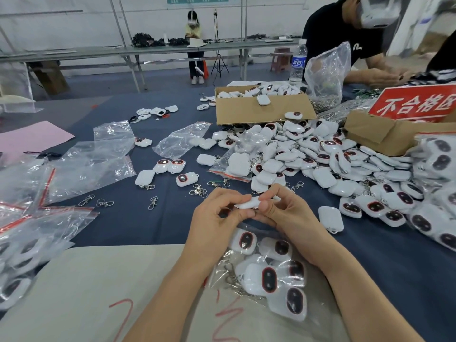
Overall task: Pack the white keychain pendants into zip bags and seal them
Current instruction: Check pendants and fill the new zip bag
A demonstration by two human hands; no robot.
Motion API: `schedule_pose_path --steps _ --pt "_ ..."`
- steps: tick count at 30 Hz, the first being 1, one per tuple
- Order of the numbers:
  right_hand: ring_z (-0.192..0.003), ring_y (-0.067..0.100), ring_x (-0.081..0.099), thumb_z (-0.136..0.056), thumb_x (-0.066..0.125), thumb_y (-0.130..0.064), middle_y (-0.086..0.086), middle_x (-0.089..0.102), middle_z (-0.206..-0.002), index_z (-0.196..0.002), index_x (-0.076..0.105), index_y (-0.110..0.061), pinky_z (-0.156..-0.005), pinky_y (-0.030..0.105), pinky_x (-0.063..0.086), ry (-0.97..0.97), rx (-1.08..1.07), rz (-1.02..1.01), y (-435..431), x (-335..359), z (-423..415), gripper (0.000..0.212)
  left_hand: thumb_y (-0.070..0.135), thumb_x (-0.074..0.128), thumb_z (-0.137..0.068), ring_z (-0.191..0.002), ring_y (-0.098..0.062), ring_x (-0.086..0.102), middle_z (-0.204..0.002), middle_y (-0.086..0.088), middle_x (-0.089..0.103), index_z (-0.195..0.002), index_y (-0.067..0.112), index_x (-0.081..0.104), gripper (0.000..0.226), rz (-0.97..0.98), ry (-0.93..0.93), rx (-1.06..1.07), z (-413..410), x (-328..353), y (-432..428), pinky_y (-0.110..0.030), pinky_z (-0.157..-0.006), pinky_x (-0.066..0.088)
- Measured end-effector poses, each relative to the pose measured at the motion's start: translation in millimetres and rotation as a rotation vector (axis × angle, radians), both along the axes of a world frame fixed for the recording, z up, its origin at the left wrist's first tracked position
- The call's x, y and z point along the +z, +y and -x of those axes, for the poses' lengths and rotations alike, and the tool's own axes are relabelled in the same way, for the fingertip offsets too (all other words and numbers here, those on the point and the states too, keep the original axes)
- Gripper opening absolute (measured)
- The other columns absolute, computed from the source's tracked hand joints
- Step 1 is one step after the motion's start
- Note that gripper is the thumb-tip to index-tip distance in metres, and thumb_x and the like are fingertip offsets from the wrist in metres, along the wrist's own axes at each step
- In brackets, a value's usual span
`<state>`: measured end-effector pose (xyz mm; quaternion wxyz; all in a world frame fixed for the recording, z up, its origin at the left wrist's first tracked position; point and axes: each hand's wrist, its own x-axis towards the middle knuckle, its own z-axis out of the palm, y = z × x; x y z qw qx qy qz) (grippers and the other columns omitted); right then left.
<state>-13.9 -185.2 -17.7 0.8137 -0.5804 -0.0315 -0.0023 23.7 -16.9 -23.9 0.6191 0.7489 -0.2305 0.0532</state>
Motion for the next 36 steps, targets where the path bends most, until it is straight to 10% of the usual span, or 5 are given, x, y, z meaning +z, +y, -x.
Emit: schedule_pose_path --steps 9,17,36 --pt "-0.115 0.024 0.068 -0.092 0.069 -0.01 0.009 0.074 -0.12 -0.128 0.062 -0.022 -0.091 0.022 0.055 0.031 0.05 0.045 -4.6 -5.2 -4.1 0.039 0.026 0.077 -0.089 -0.097 -0.003 0.065 -0.112 0.014 0.069 -0.128 0.031 0.063 0.042 -0.142 0.175 -0.026 -6.1 -2.6 3.5 -0.015 -0.084 0.05" --pt "-0.107 0.024 0.072 -0.094 0.063 -0.003 0.01 0.076 -0.112 -0.112 0.073 -0.028 -0.083 0.022 0.058 0.021 -0.023 0.078 -0.8 -5.1 -4.8 0.032 0.015 0.078 -0.087 -0.079 -0.017 0.06 -0.089 -0.004 0.068 -0.108 0.039 0.062 0.035 -0.101 0.147 0.025 -2.3 -4.7 -0.5 -0.022 -0.071 0.048" --pt "-0.111 0.021 0.07 -0.097 0.058 -0.001 0.006 0.076 -0.113 -0.089 0.08 -0.026 -0.087 0.019 0.056 -0.017 -0.042 0.093 -1.5 -7.8 -5.9 0.035 0.018 0.066 -0.097 -0.071 -0.013 0.062 -0.082 0.016 0.071 -0.09 0.046 0.066 0.029 -0.113 0.01 0.036 -1.0 -5.4 1.1 -0.023 -0.064 0.047"
